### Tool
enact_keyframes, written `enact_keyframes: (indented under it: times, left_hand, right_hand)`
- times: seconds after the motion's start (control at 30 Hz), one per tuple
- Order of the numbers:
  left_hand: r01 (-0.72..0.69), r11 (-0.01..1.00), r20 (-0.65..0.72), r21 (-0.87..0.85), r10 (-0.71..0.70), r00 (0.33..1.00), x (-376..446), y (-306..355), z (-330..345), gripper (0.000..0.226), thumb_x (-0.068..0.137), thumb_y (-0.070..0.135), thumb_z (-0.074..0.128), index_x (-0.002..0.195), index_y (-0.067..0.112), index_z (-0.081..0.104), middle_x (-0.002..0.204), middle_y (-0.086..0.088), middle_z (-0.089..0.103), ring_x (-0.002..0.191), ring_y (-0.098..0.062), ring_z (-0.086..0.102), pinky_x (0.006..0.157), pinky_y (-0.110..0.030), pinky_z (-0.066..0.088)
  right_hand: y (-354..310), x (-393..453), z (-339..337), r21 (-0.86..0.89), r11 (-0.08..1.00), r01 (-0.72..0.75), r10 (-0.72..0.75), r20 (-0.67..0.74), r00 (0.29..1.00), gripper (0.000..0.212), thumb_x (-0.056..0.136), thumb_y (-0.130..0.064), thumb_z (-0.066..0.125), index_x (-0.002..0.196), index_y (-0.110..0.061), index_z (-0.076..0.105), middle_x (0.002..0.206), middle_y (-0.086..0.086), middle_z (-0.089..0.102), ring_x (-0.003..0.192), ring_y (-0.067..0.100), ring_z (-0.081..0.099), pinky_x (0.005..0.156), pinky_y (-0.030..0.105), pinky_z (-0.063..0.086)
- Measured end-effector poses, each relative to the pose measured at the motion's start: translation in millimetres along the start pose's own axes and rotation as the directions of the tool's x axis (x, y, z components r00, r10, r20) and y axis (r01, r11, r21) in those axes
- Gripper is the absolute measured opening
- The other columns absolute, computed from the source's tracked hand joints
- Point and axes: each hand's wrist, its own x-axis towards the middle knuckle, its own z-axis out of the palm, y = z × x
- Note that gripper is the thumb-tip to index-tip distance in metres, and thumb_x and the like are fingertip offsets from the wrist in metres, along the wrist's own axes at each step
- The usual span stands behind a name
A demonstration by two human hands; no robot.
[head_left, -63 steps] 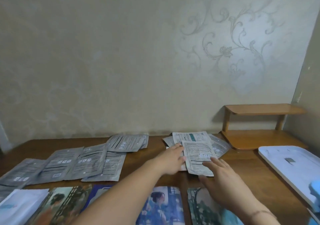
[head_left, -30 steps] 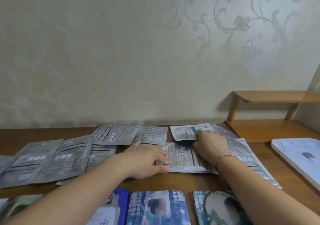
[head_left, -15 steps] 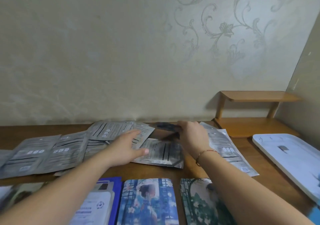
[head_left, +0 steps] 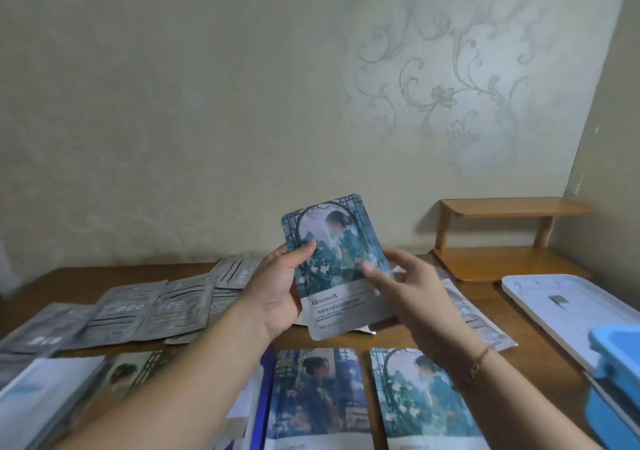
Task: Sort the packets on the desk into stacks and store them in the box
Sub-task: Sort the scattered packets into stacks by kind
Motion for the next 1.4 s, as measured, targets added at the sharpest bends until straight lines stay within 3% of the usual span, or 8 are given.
enact_keyframes:
  times: [0.27,0.6,0.83,1.0,1.07,1.17,1.3,1.4]
  left_hand:
    - [-0.073,0.942,-0.048,0.327,0.094,0.994,-2,-33,20,0.027,0.082,-0.001,0.071,0.105,0.013,0.067,0.105,-0.018,0.070,0.089,-0.027,0.066,0.081,-0.037,0.054]
    - [-0.273,0.381,0.228,0.883,0.158,0.961,4,-108,49,0.011,0.082,0.015,0.077,0.091,0.021,0.073,0.083,0.016,0.066,0.080,0.002,0.058,0.069,-0.005,0.040]
    - [-0.371,-0.073,0.376,0.926,0.063,0.925,7,-119,34,0.018,0.091,0.032,0.066,0.107,0.026,0.070,0.109,0.013,0.064,0.104,-0.007,0.054,0.099,-0.032,0.042]
    - [-0.460,-0.130,0.456,0.879,-0.058,0.888,9,-122,26,0.030,0.097,0.039,0.054,0.120,0.025,0.066,0.119,0.011,0.063,0.114,-0.011,0.054,0.105,-0.042,0.038]
    - [-0.470,-0.153,0.466,0.870,-0.064,0.883,9,-123,27,0.031,0.098,0.041,0.051,0.122,0.026,0.065,0.121,0.011,0.062,0.116,-0.011,0.053,0.106,-0.042,0.035]
    - [-0.468,-0.193,0.457,0.863,-0.101,0.884,9,-122,29,0.030,0.099,0.041,0.047,0.121,0.029,0.063,0.122,0.011,0.059,0.118,-0.012,0.050,0.106,-0.043,0.030]
    - [-0.482,-0.339,0.431,0.808,-0.220,0.875,7,-121,35,0.026,0.101,0.043,0.038,0.114,0.029,0.056,0.119,0.009,0.052,0.117,-0.015,0.045,0.105,-0.043,0.025]
    - [-0.476,-0.311,0.450,0.822,-0.156,0.879,10,-112,32,0.028,0.099,0.044,0.045,0.119,0.027,0.055,0.124,0.008,0.051,0.120,-0.015,0.044,0.106,-0.042,0.028]
  right_hand:
    - [13,-80,-43,-0.165,0.984,-0.065,0.056,-0.060,0.997,0.058,0.083,-0.004,0.074,0.120,-0.042,0.051,0.098,0.007,0.074,0.071,0.023,0.075,0.052,0.039,0.059]
    - [53,-138,-99,-0.677,0.719,-0.153,0.061,-0.159,0.985,0.045,0.071,-0.032,0.083,0.114,-0.032,0.068,0.068,-0.007,0.063,0.069,-0.011,0.057,0.063,0.008,0.043]
    - [69,-145,-100,-0.851,0.507,-0.138,0.043,-0.135,0.990,0.038,0.082,-0.056,0.065,0.115,-0.038,0.062,0.103,-0.016,0.049,0.093,0.000,0.050,0.074,0.016,0.039]
    - [78,-141,-89,-0.900,0.415,0.133,-0.084,0.107,0.991,0.057,0.077,-0.076,0.044,0.123,-0.047,0.060,0.152,-0.017,0.035,0.141,0.009,0.033,0.108,0.029,0.036]
    - [84,-136,-88,-0.934,0.301,0.194,-0.078,0.178,0.981,0.054,0.083,-0.078,0.029,0.110,-0.051,0.067,0.138,-0.015,0.055,0.128,0.005,0.053,0.097,0.026,0.045]
    - [85,-134,-82,-0.917,0.349,0.192,-0.051,0.186,0.981,0.059,0.082,-0.079,0.023,0.094,-0.050,0.073,0.107,-0.016,0.073,0.102,0.004,0.069,0.074,0.017,0.053]
    - [98,-137,-90,-0.903,0.396,0.167,0.013,0.187,0.982,0.069,0.085,-0.081,0.017,0.099,-0.044,0.074,0.112,-0.012,0.072,0.107,0.009,0.067,0.080,0.020,0.050]
    - [91,-133,-89,-0.899,0.401,0.178,0.035,0.209,0.977,0.070,0.072,-0.093,0.017,0.106,-0.056,0.065,0.134,-0.028,0.053,0.128,-0.002,0.048,0.096,0.025,0.044]
